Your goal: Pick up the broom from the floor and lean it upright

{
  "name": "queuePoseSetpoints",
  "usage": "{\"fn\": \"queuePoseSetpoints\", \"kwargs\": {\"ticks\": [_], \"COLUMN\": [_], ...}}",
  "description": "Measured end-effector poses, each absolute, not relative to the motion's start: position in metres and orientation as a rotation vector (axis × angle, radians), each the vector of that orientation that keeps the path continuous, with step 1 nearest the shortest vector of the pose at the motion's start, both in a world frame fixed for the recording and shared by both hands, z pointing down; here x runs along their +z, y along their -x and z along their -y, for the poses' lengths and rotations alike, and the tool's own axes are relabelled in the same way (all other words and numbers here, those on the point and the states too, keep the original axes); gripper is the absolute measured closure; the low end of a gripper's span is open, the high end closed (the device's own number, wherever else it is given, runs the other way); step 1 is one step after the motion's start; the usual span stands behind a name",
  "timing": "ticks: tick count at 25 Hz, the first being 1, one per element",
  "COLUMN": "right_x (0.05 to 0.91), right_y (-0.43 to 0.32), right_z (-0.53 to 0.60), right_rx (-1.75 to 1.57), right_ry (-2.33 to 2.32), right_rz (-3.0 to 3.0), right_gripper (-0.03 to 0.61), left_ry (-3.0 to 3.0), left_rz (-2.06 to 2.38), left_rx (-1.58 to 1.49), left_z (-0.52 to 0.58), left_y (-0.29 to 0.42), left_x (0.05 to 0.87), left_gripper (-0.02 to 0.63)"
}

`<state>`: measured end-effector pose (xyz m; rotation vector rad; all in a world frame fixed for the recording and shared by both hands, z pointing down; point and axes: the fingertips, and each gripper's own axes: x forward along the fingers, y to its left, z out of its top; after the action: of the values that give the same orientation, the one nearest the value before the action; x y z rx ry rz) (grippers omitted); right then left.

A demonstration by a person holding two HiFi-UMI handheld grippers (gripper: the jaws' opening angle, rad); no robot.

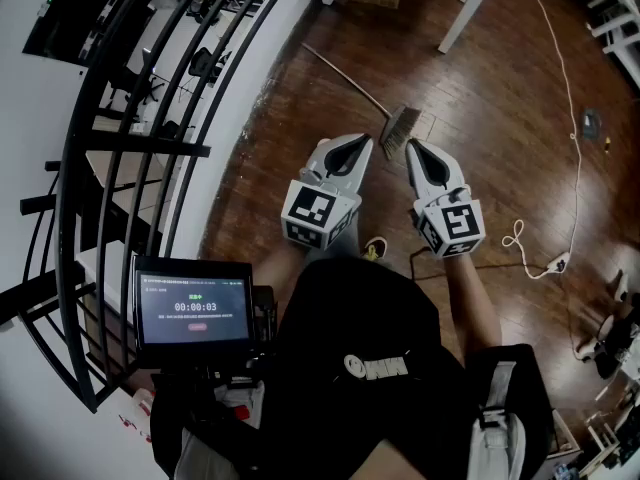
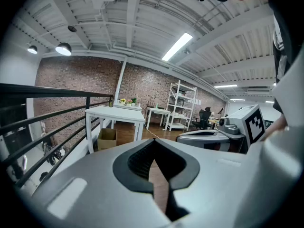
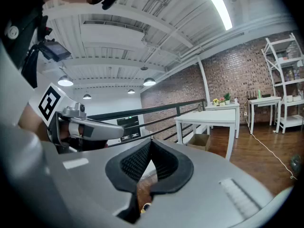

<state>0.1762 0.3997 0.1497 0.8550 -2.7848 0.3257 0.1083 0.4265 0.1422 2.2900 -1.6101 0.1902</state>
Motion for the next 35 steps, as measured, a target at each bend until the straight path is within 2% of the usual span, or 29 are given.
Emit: {"fn": "queuePoseSetpoints", "kwargs": {"ticks": [9, 14, 15, 17, 19, 24, 26, 35], "right_x": [0.222, 0.261, 0.273, 0.302, 0.337, 0.476, 0.548, 0.883], "right_y": [-0.04, -0.012, -0.008, 0.004, 0.013, 0.03, 0.045, 0.045], "right_z": [-0.234, -0.186, -0.178, -0.154, -0.134, -0.101, -0.086, -0.078], "right_rx": [0.204, 0.206, 0.239, 0.322, 0.377, 0.429, 0.412, 0.384], "right_ry": [-0.732, -0.712, -0.691, -0.625, -0.575, -0.496, -0.463, -0.256], "right_rz": [2.657, 2.542, 2.509, 2.451, 2.39, 2.233, 2.195, 1.96], "right_gripper": [0.574, 0.571, 0.55, 0.428, 0.41, 0.411, 0.411, 0.397], "left_ry": [-2.099, -2.035, -2.025, -2.01, -1.994, -1.951, -1.94, -1.788], "left_rz": [1.657, 1.67, 1.666, 1.65, 1.637, 1.612, 1.594, 1.536], "left_rx": [0.129, 0.17, 0.174, 0.16, 0.157, 0.22, 0.238, 0.26], "left_z": [-0.264, -0.234, -0.228, -0.205, -0.184, -0.148, -0.138, -0.115], "left_y": [0.052, 0.095, 0.1, 0.114, 0.124, 0.141, 0.15, 0.154], "left_x": [0.194, 0.211, 0.215, 0.228, 0.246, 0.326, 0.373, 0.666], "left_gripper": [0.595, 0.595, 0.595, 0.595, 0.595, 0.595, 0.558, 0.507]}}
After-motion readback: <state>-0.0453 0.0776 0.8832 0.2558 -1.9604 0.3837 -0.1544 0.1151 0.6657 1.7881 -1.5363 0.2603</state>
